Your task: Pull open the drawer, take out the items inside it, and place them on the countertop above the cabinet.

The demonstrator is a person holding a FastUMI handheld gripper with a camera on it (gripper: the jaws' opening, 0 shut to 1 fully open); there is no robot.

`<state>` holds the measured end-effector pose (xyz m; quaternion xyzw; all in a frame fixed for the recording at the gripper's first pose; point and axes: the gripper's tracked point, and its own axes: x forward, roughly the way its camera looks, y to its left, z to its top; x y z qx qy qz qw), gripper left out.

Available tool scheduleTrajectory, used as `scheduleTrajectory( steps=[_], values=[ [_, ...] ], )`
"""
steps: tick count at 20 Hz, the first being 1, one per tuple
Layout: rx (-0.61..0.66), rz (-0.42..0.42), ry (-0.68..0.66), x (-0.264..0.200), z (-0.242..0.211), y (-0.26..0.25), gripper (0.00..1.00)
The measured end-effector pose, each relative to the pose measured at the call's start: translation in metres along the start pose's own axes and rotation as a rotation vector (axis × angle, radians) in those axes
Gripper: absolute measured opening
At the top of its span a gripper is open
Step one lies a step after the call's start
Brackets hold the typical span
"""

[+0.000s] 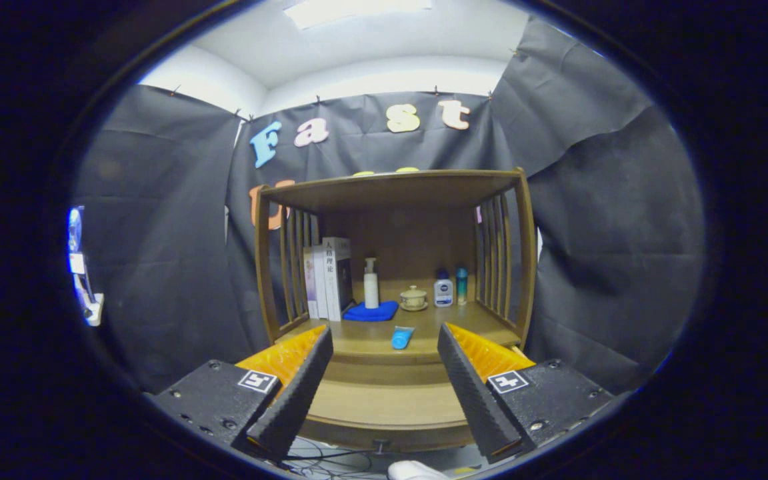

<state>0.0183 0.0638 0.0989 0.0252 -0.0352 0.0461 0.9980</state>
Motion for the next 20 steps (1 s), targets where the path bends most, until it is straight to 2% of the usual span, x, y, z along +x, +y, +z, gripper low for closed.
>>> scheduleTrajectory(
  steps=[3,7,16,20],
  values=[
    [-0.014,-0.006,-0.027,-0.012,-0.017,0.001,1.0],
    [-0.078,-0.049,0.005,-0.022,-0.057,-0.008,1.0],
    [-0.05,-0.057,0.15,-0.023,-0.152,0.002,1.0],
    [-0.038,-0.07,0.203,-0.016,-0.179,0.005,1.0]
  ],
)
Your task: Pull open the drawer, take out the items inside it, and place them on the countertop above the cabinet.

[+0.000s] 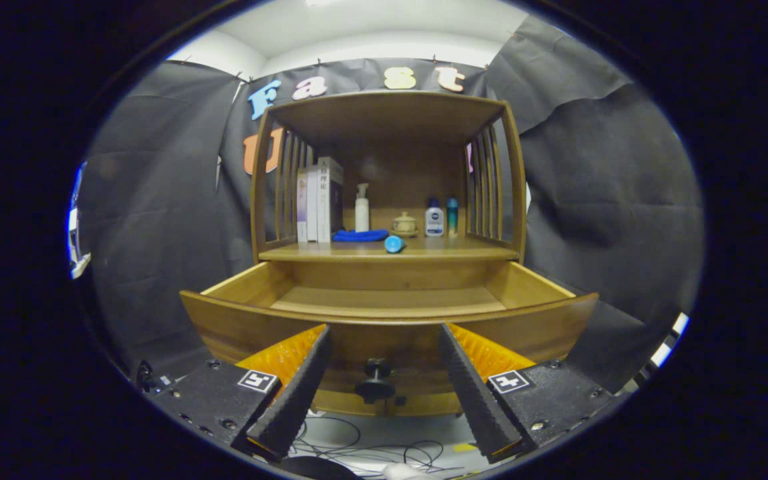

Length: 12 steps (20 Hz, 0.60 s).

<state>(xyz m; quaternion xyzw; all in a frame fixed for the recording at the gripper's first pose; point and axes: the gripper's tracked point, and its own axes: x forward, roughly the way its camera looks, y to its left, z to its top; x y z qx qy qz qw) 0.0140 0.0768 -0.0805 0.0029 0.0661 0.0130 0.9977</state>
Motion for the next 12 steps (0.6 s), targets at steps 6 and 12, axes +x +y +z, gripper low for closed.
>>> scheduleTrajectory(
  steps=[6,12],
  values=[
    [0.006,-0.016,0.039,0.02,-0.017,0.007,1.0],
    [-0.009,-0.038,0.045,0.032,-0.018,0.007,1.0]
  ],
)
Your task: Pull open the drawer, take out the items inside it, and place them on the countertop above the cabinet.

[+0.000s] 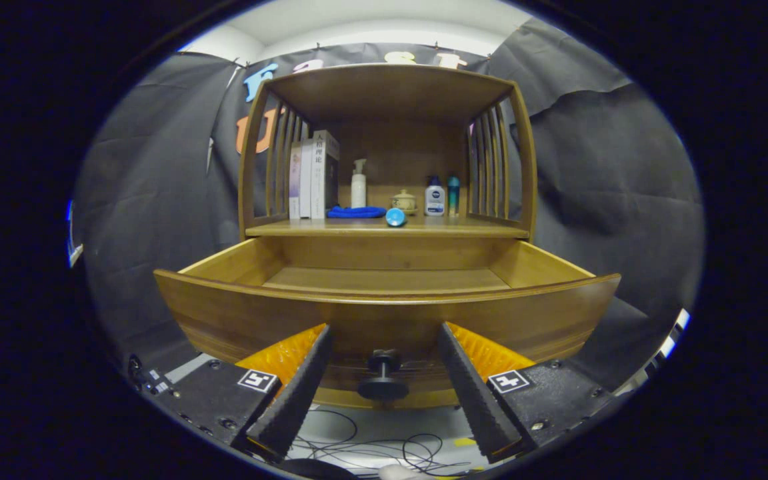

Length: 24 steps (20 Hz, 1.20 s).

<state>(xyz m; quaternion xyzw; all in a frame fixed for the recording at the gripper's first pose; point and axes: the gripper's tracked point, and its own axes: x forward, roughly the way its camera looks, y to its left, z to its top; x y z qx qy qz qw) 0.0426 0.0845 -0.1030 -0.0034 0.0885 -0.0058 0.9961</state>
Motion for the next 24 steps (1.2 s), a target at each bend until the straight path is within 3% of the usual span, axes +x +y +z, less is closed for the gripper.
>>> scheduleTrajectory(
  steps=[6,20,24],
  values=[
    [-0.046,-0.031,-0.001,0.002,-0.003,0.0,1.0],
    [-0.001,-0.001,0.017,0.017,0.0,-0.003,1.0],
    [0.008,-0.003,0.019,0.045,0.01,0.0,1.0]
  ],
)
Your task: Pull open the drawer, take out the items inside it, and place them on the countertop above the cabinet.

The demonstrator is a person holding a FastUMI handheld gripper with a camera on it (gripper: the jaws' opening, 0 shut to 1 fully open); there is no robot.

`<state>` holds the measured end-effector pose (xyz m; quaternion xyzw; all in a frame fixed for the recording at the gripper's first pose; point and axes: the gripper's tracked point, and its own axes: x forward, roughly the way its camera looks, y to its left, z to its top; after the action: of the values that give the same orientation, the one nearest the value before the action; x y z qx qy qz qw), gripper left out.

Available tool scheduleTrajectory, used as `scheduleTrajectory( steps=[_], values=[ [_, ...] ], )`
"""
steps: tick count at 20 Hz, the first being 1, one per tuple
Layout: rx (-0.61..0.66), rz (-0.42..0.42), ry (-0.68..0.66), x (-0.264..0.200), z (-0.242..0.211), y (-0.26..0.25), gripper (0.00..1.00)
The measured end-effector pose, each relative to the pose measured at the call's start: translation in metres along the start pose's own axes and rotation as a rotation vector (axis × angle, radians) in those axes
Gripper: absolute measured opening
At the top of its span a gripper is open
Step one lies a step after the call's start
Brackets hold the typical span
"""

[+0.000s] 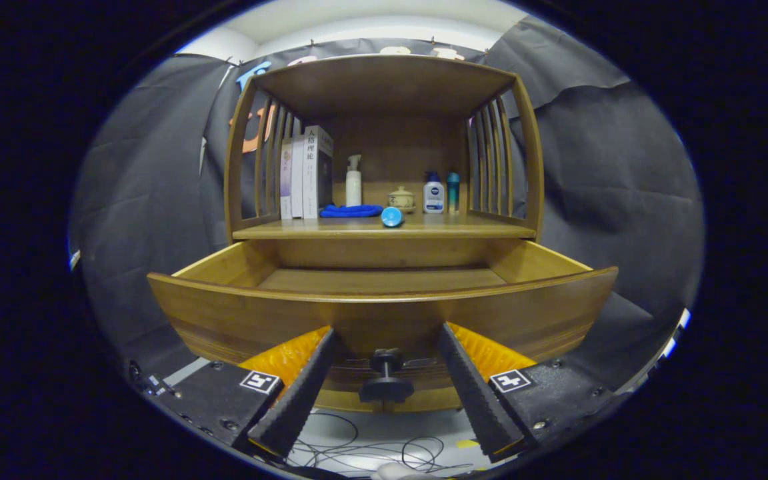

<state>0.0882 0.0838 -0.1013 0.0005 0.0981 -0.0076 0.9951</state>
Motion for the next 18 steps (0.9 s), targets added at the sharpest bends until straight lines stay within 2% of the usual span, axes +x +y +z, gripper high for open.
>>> scheduleTrajectory(
  steps=[9,18],
  values=[
    [0.017,-0.007,-0.019,0.036,0.02,0.005,1.0],
    [0.003,-0.029,-0.016,0.034,0.02,0.006,1.0]
  ],
)
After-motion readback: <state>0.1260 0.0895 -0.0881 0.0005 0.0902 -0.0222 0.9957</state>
